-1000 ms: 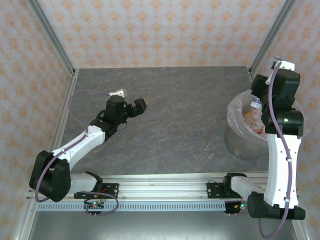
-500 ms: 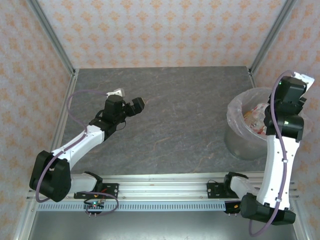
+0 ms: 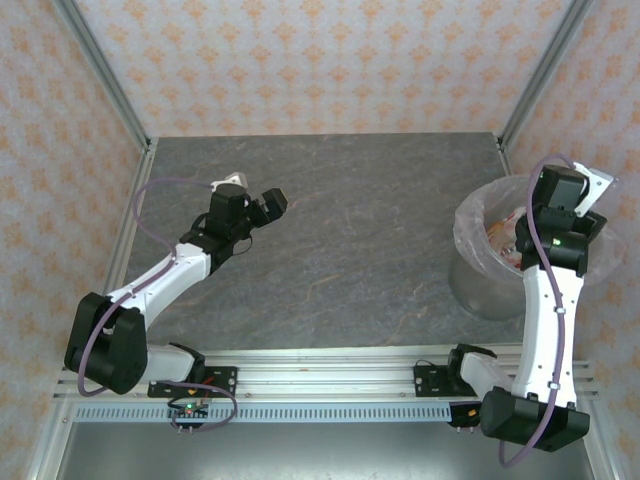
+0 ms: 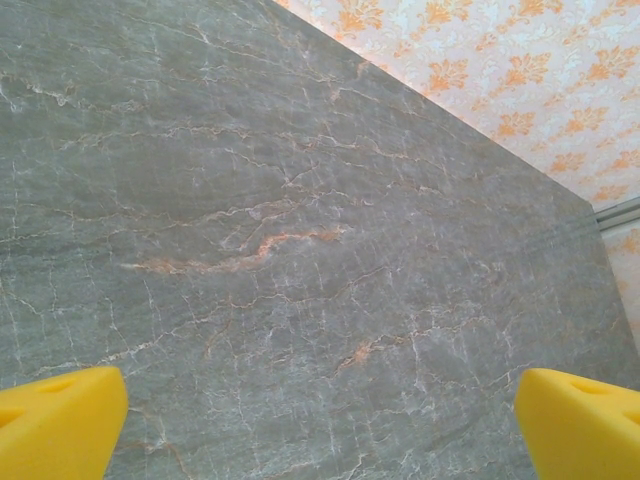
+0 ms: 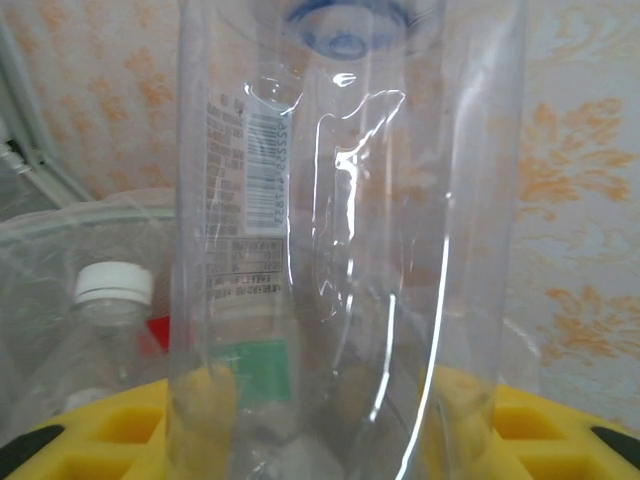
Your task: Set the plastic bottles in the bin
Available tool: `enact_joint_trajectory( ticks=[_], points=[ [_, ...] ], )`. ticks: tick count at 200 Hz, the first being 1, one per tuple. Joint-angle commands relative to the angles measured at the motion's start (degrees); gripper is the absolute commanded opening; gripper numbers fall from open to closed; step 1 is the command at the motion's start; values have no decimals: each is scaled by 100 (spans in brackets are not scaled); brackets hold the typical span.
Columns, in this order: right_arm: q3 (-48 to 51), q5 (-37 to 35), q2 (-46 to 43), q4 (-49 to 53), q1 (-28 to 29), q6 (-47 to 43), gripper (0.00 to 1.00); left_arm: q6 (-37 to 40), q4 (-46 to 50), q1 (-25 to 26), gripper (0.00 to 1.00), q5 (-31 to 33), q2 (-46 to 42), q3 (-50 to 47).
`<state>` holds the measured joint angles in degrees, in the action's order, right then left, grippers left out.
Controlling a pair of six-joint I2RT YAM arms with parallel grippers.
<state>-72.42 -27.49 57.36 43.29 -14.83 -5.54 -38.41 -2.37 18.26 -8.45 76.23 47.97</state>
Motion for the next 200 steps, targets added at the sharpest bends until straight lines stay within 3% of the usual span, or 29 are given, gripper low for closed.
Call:
enact_joint_trajectory(
  ticks=[1, 31, 83, 123, 170, 200],
  points=[
    [-139, 611, 6, 242, -16, 315, 48, -105, 96, -20, 100, 202, -109, 43],
    [-245, 1860, 160, 331, -3, 610, 48, -72, 173, -16, 100, 251, -161, 49],
    [-331, 2874, 541, -69, -3, 1147, 49, -41, 278, -17, 100, 437, -383, -97],
    [-132, 3239, 642, -436, -9, 1501, 55, -1, 316, -29, 100, 498, -443, -168],
    [-343, 2930, 475, -39, -3, 1532, 78, 57, 346, -33, 100, 525, -504, -200],
    [-611, 2971, 271, 179, -3, 1617, 81, 73, 377, -37, 100, 524, -530, -213]
  ],
)
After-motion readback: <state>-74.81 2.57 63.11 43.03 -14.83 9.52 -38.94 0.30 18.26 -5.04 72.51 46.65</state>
